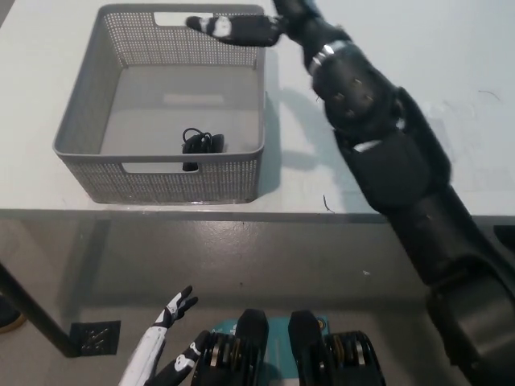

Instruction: Use the right hand to pick up a webcam and put it into a container on the left side

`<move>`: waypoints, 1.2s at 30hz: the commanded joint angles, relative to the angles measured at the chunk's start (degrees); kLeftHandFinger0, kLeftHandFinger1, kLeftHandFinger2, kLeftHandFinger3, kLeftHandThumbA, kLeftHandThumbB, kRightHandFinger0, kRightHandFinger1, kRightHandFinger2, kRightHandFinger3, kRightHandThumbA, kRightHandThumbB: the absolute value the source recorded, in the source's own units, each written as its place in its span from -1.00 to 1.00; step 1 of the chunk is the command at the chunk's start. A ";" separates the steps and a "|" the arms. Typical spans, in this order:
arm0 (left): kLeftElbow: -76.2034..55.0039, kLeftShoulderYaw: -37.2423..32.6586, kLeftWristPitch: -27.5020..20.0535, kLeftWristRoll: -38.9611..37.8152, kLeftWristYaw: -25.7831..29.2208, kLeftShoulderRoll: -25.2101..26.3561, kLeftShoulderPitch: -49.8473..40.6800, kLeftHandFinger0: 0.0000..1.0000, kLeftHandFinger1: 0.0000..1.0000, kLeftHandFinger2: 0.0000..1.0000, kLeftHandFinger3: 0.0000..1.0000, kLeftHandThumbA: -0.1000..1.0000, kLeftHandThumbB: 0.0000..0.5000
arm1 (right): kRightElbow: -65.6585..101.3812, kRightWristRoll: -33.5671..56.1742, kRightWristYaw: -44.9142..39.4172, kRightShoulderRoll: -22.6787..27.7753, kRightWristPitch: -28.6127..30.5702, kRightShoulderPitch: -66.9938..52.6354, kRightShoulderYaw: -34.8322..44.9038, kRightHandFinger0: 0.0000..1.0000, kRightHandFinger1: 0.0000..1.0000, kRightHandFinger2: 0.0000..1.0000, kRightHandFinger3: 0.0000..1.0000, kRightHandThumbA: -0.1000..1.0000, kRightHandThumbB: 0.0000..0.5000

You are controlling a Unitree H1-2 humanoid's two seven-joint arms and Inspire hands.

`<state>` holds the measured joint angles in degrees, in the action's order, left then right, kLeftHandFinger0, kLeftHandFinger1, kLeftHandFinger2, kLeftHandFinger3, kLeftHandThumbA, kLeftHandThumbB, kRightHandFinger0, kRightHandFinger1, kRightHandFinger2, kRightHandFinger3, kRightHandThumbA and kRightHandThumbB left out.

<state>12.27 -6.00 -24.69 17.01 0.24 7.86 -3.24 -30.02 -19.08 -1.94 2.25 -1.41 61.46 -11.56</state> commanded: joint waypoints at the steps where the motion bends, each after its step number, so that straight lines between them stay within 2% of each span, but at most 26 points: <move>1: -0.36 0.67 -2.24 -0.62 1.15 1.39 2.27 1.00 0.91 0.84 1.00 0.69 -0.75 | 29.24 6.34 -4.78 6.15 -6.47 -6.24 6.39 1.00 1.00 1.00 1.00 1.00 0.16; 4: -0.20 1.61 -1.62 -1.67 1.18 0.83 2.88 1.00 0.93 0.92 1.00 0.76 -0.77 | 38.74 7.12 -4.50 6.36 -7.19 -12.64 7.39 1.00 1.00 1.00 1.00 1.00 0.03; 6: -0.27 2.03 -1.80 -2.40 1.15 0.99 2.76 1.00 0.96 1.00 1.00 0.93 -0.71 | 44.79 7.34 -4.34 6.13 -8.04 -17.45 7.47 1.00 1.00 1.00 1.00 1.00 0.03; 8: -0.23 2.26 -2.20 -4.12 0.69 0.98 2.86 1.00 1.00 1.00 1.00 0.99 -0.70 | 49.27 9.06 -4.08 5.75 -8.12 -22.14 7.94 1.00 1.00 1.00 1.00 1.00 0.08; 9: -0.17 2.30 -2.24 -5.15 0.47 0.85 3.04 1.00 1.00 1.00 1.00 1.00 -0.66 | 51.05 9.92 -3.88 5.72 -7.43 -24.98 8.06 1.00 1.00 1.00 1.00 1.00 0.11; 11: -0.42 2.70 -2.24 -6.13 0.34 0.91 3.24 1.00 1.00 1.00 1.00 1.00 -0.59 | 52.48 10.89 -2.51 5.08 -4.30 -30.95 8.18 1.00 1.00 1.00 1.00 0.98 0.03; 13: -0.93 3.18 -2.23 -6.69 0.35 1.20 3.28 1.00 1.00 1.00 1.00 1.00 -0.46 | 50.21 11.70 0.05 4.02 1.87 -36.58 8.77 1.00 1.00 1.00 1.00 0.89 -0.05; 16: -1.37 3.83 -1.94 -7.04 0.37 1.34 2.92 1.00 1.00 1.00 1.00 1.00 -0.33 | 45.36 13.66 3.20 1.72 8.83 -43.76 10.68 1.00 1.00 1.00 1.00 0.76 -0.02; 18: -1.31 4.03 -1.86 -6.98 0.35 1.32 3.04 1.00 1.00 1.00 1.00 1.00 -0.36 | 40.72 16.42 3.13 0.73 13.19 -48.02 11.88 1.00 1.00 1.00 1.00 0.86 -0.02; 19: -1.09 4.21 -1.98 -7.17 0.14 1.38 3.38 1.00 1.00 1.00 1.00 1.00 -0.34 | 38.44 16.09 3.13 0.56 15.34 -49.21 12.11 1.00 1.00 1.00 1.00 0.93 -0.13; 21: -0.55 4.43 -2.21 -7.52 0.05 1.05 3.81 1.00 1.00 1.00 1.00 1.00 -0.34 | 36.19 18.97 1.93 -1.06 15.14 -52.07 12.68 1.00 1.00 1.00 1.00 0.98 -0.14; 25: -0.40 4.83 -1.64 -7.45 0.35 0.20 4.17 1.00 1.00 1.00 1.00 1.00 -0.41 | 29.00 16.63 1.03 -1.68 21.12 -54.90 10.76 1.00 1.00 1.00 1.00 0.95 -0.15; 26: -0.44 4.85 -1.44 -7.88 0.24 -0.03 3.98 1.00 1.00 1.00 1.00 1.00 -0.38 | 27.95 16.76 0.45 -1.87 21.02 -56.02 10.30 1.00 1.00 1.00 1.00 0.94 -0.02; 27: -0.46 4.77 -1.44 -7.96 0.13 -0.06 3.74 1.00 1.00 1.00 1.00 1.00 -0.35 | 27.15 16.79 0.29 -2.04 21.47 -56.78 10.09 1.00 1.00 1.00 1.00 0.94 0.03; 29: -0.87 4.41 -1.05 -7.96 -0.30 -0.03 3.13 1.00 1.00 1.00 1.00 1.00 -0.22 | 24.36 17.64 -0.64 -2.45 22.69 -59.19 9.56 1.00 1.00 1.00 1.00 1.00 -0.01; 32: -1.28 4.24 -0.59 -8.20 -0.54 0.02 2.59 1.00 1.00 1.00 1.00 1.00 -0.13 | 22.22 20.80 -2.66 -3.07 20.84 -60.77 9.87 1.00 1.00 1.00 1.00 1.00 -0.05; 33: -1.35 4.22 -0.53 -8.31 -0.52 -0.03 2.45 1.00 1.00 1.00 1.00 1.00 -0.12 | 21.18 22.84 -3.64 -3.51 20.56 -60.77 10.16 1.00 1.00 1.00 1.00 1.00 -0.19; 34: -1.38 4.15 -0.48 -8.56 -0.51 -0.22 2.21 1.00 1.00 1.00 1.00 1.00 -0.16 | 19.65 25.19 -4.74 -4.23 20.50 -60.78 10.53 1.00 1.00 1.00 1.00 1.00 -0.43; 36: -1.07 4.05 -0.81 -8.62 -0.28 -0.47 1.83 1.00 1.00 1.00 1.00 1.00 -0.21 | 18.73 25.79 -5.25 -4.56 20.27 -61.12 10.51 1.00 1.00 1.00 1.00 1.00 -0.47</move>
<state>13.00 -2.43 -24.61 10.69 0.08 7.66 -1.30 -10.03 -1.50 -3.87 -0.80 12.65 0.02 -1.46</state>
